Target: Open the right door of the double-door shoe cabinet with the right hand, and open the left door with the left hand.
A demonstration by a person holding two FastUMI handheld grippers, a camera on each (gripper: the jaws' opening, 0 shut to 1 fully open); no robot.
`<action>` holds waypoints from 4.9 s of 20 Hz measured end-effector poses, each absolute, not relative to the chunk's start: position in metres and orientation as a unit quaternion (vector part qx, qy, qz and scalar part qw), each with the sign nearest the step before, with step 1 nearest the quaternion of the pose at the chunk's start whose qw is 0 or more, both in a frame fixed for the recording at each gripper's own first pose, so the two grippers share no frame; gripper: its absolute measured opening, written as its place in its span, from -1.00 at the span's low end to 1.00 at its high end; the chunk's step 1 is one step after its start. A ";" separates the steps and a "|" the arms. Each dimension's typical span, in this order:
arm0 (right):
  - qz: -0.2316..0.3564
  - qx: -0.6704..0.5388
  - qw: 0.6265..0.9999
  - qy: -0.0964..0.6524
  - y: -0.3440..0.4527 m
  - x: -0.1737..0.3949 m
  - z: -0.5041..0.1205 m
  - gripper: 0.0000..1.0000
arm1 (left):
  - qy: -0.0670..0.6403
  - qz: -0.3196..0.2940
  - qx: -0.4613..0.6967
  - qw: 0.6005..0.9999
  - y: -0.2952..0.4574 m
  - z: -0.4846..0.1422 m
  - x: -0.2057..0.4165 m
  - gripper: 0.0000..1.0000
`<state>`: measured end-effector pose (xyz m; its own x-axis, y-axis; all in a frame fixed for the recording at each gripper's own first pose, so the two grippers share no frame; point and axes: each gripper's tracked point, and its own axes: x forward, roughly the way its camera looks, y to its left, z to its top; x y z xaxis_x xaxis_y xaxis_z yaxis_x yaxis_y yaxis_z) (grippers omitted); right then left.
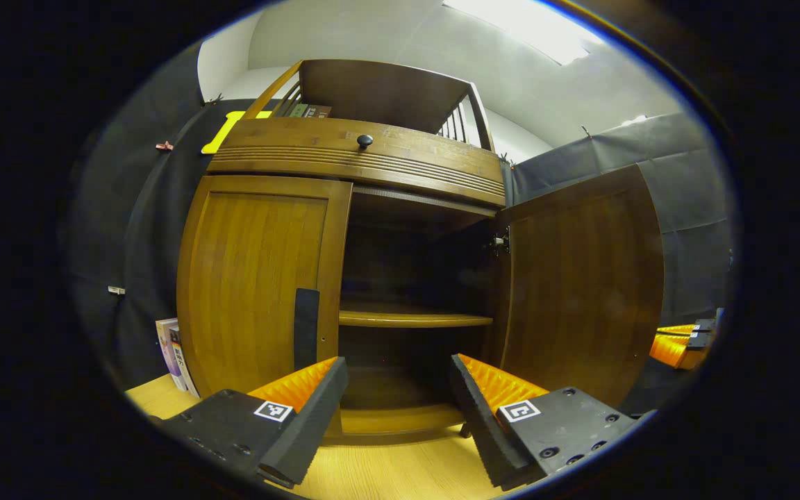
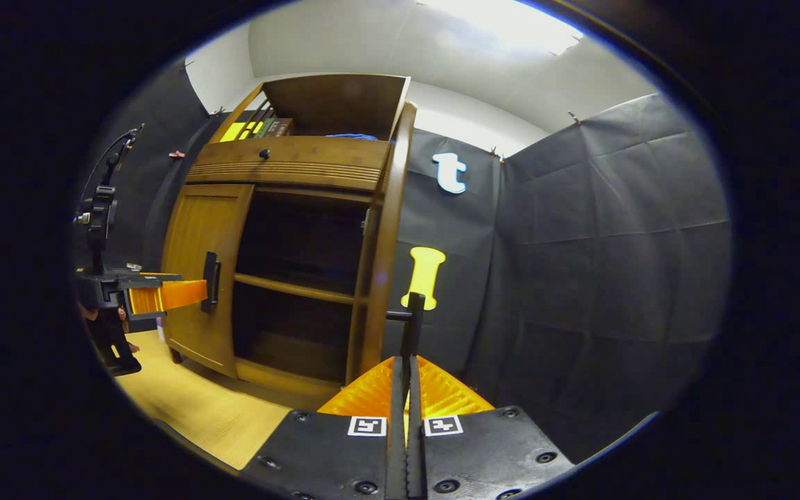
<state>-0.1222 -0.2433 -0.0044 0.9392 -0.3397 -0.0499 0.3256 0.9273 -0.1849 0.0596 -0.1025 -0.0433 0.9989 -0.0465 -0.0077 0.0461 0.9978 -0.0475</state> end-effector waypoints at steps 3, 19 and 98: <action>-0.137 -0.057 0.988 0.037 -0.216 -0.129 -0.001 -0.89 | -0.001 -0.020 -0.028 0.999 -0.098 -0.039 0.057 0.76; 0.001 -0.075 0.997 0.025 -0.120 -0.065 -0.016 0.87 | -0.015 0.034 -0.006 0.999 -0.036 -0.031 0.080 0.76; 0.199 0.033 0.979 0.038 0.074 -0.029 -0.051 0.78 | 0.018 0.099 0.030 0.994 0.137 -0.034 -0.052 -0.61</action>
<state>-0.0289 0.0743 -0.0512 0.9175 0.3929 -0.0613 -0.3879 0.9182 0.0796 -0.0518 0.1373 -0.0342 0.9797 0.1982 -0.0293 -0.1960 0.9785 0.0635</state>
